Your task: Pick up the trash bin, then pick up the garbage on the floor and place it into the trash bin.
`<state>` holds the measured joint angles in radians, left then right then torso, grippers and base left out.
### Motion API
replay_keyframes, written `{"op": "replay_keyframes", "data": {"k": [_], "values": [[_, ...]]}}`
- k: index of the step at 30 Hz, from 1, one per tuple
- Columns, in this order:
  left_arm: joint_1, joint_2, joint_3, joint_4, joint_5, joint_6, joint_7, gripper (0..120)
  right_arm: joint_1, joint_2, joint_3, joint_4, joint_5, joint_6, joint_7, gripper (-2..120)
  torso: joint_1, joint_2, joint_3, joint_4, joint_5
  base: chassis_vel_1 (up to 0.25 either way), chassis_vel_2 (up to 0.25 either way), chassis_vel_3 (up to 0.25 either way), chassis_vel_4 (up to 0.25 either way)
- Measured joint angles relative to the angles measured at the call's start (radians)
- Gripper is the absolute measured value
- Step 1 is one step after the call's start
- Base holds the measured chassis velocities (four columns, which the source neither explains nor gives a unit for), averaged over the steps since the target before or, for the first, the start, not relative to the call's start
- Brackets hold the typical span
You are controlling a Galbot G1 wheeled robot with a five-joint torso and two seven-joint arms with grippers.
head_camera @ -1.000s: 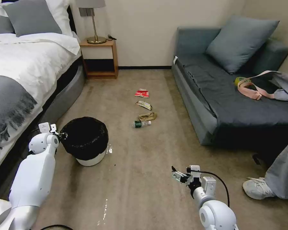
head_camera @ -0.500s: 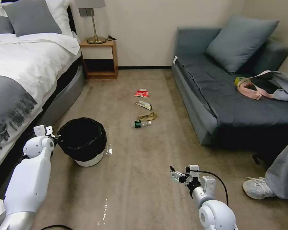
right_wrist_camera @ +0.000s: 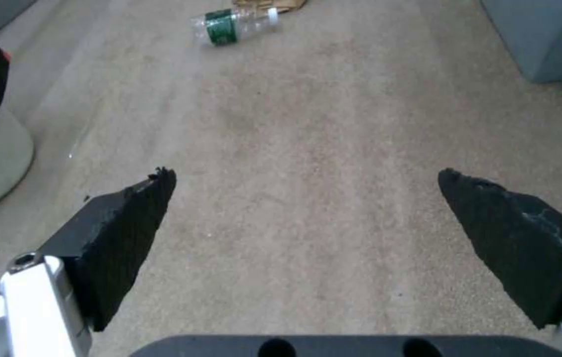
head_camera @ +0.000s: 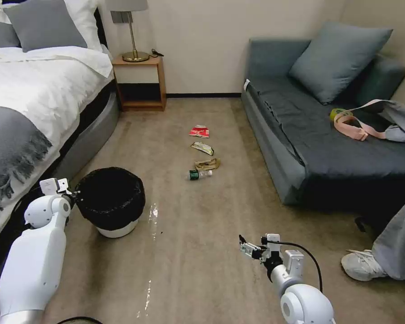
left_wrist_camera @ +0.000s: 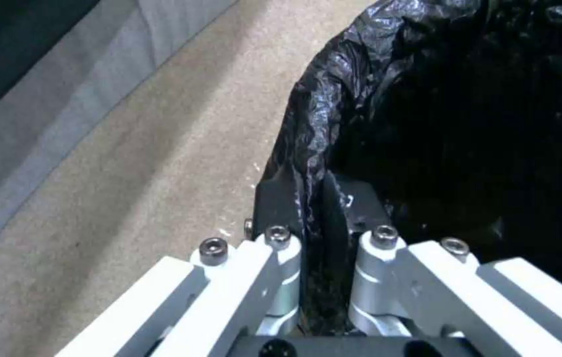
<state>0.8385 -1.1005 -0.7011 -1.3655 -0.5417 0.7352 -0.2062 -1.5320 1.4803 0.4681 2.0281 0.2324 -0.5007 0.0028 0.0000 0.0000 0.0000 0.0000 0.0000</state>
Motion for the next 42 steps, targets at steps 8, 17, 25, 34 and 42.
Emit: {"op": "replay_keyframes", "data": {"k": [8,17,25,34,42], "values": [[0.068,0.0,-0.021,-0.105,0.04,0.0,0.008,5,-0.009,0.001,-0.006,0.001,-0.004,0.002,0.0,100,0.0,0.0,0.0,0.0001,0.0,0.0,0.0,0.0,0.0],[0.155,0.006,-0.045,-0.265,0.125,0.001,0.022,4,-0.014,0.001,-0.009,0.015,0.003,0.002,0.0,100,0.0,0.0,0.0,0.0001,0.0,0.0,0.0,0.0,0.0],[0.206,0.004,-0.06,-0.377,0.162,0.001,0.028,4,-0.018,0.0,-0.01,0.033,0.021,0.01,-0.017,100,0.0,0.0,0.0,0.0,0.0001,0.0,0.0,0.0,0.0],[0.221,-0.001,-0.061,-0.428,0.168,0.001,0.025,4,-0.019,-0.006,-0.009,0.041,0.022,0.036,-0.032,100,0.0,0.0,0.0,0.0,0.0,0.0,0.0,0.0,0.0],[0.222,-0.001,-0.061,-0.443,0.166,0.001,0.021,4,-0.02,-0.008,-0.007,0.039,0.033,0.072,-0.05,100,0.0,0.0,0.0,0.0,0.0001,0.0,0.0,0.0,0.0]]}}
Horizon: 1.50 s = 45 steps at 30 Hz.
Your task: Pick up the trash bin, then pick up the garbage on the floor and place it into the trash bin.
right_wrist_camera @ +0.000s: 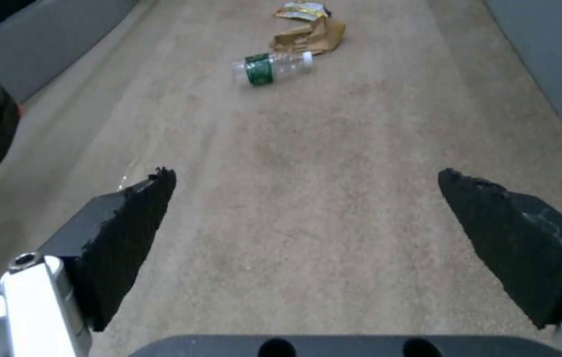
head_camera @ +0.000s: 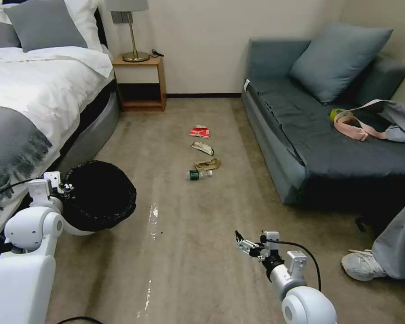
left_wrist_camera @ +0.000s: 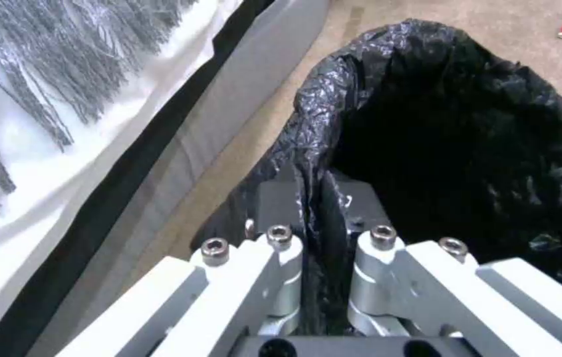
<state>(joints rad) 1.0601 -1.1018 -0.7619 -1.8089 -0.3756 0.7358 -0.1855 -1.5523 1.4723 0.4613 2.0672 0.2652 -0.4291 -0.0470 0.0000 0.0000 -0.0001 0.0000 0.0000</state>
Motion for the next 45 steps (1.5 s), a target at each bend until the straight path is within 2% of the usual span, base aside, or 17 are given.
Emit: {"op": "replay_keyframes", "data": {"k": [31,45], "values": [[-0.015,0.0,0.005,0.019,-0.002,-0.001,0.004,4,0.012,0.0,0.0,-0.033,-0.006,0.028,-0.023,100,0.0,0.0,0.0,0.0,-0.0001,0.0,0.0,0.0,0.0],[-0.012,-0.008,0.002,0.016,0.001,-0.001,0.004,4,0.015,-0.005,-0.004,-0.042,-0.009,0.033,-0.031,100,0.0,0.0,0.0,0.0,-0.0001,-0.057,0.052,0.049,-0.048]]}}
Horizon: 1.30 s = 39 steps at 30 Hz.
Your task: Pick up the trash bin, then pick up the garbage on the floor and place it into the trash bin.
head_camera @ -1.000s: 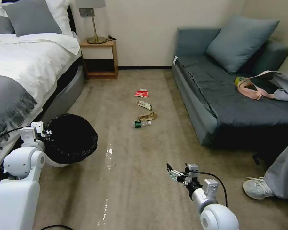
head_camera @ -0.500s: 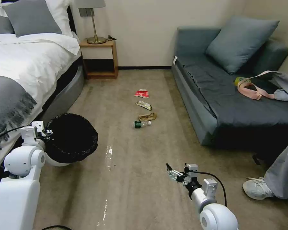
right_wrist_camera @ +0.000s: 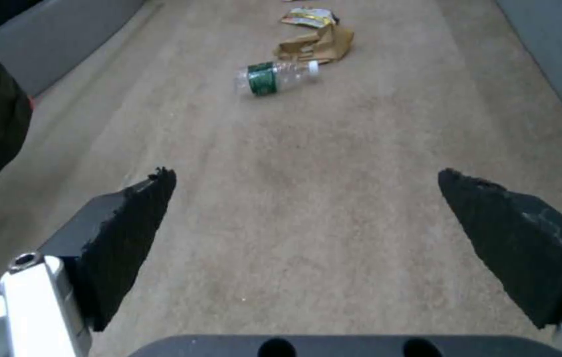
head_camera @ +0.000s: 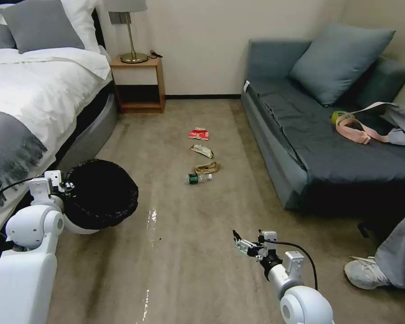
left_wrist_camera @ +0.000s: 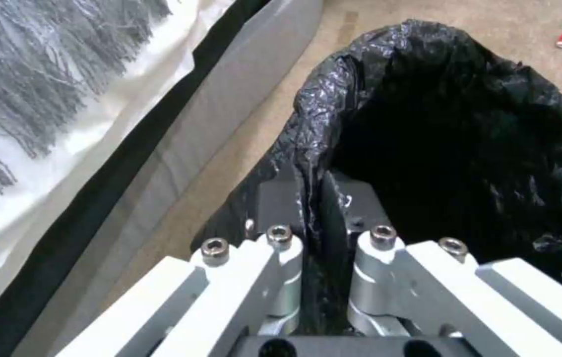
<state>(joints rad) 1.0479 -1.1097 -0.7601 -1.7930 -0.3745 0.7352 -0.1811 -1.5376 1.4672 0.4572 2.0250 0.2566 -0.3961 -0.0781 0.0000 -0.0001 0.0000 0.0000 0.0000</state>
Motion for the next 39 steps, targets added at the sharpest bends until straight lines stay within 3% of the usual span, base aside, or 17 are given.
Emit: {"op": "replay_keyframes", "data": {"k": [39], "values": [[0.0,0.004,-0.008,0.008,0.0,0.0,0.015,4,0.005,0.001,-0.011,-0.029,-0.043,0.011,-0.027,100,0.0,0.0,0.0,0.0001,0.0,-0.075,0.082,0.078,-0.073]]}}
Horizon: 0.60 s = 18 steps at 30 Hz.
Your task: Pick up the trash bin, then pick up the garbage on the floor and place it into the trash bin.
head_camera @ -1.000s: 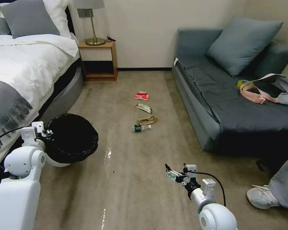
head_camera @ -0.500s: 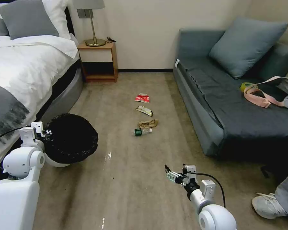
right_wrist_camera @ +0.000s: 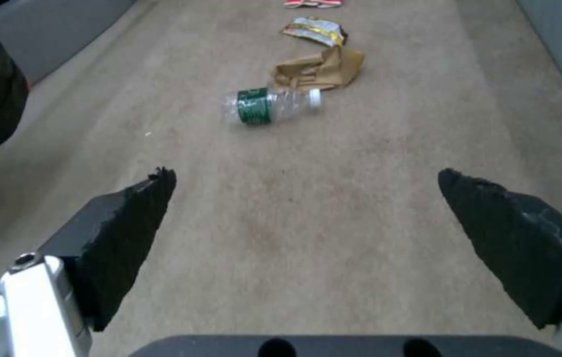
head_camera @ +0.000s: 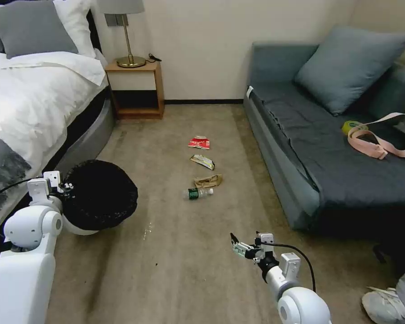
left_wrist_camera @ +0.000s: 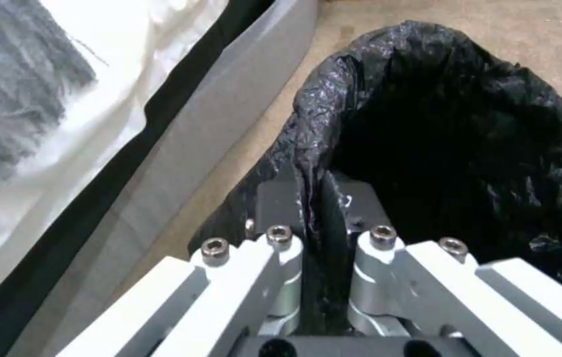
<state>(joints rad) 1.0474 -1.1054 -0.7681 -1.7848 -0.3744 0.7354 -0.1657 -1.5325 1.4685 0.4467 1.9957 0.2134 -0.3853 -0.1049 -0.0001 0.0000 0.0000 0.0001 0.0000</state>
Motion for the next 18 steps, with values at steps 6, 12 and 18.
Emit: {"op": "replay_keyframes", "data": {"k": [6,12,18], "values": [[0.001,0.0,-0.004,0.001,0.001,0.0,0.004,4,0.001,0.0,-0.004,-0.005,-0.011,0.0,-0.005,100,0.0,0.0,0.0,-0.0001,-0.0001,-0.102,0.091,0.086,-0.093],[0.0,0.005,-0.005,0.001,0.001,-0.002,0.015,4,0.007,-0.011,-0.009,-0.006,-0.025,-0.004,-0.012,100,0.0,0.0,0.0,-0.0001,0.0,-0.094,0.085,0.096,-0.095],[-0.001,0.006,-0.005,0.002,0.001,-0.004,0.018,4,0.009,-0.028,-0.013,-0.01,-0.036,-0.007,-0.018,100,0.0,0.0,0.0,-0.0001,-0.0001,-0.106,0.112,0.118,-0.112]]}}
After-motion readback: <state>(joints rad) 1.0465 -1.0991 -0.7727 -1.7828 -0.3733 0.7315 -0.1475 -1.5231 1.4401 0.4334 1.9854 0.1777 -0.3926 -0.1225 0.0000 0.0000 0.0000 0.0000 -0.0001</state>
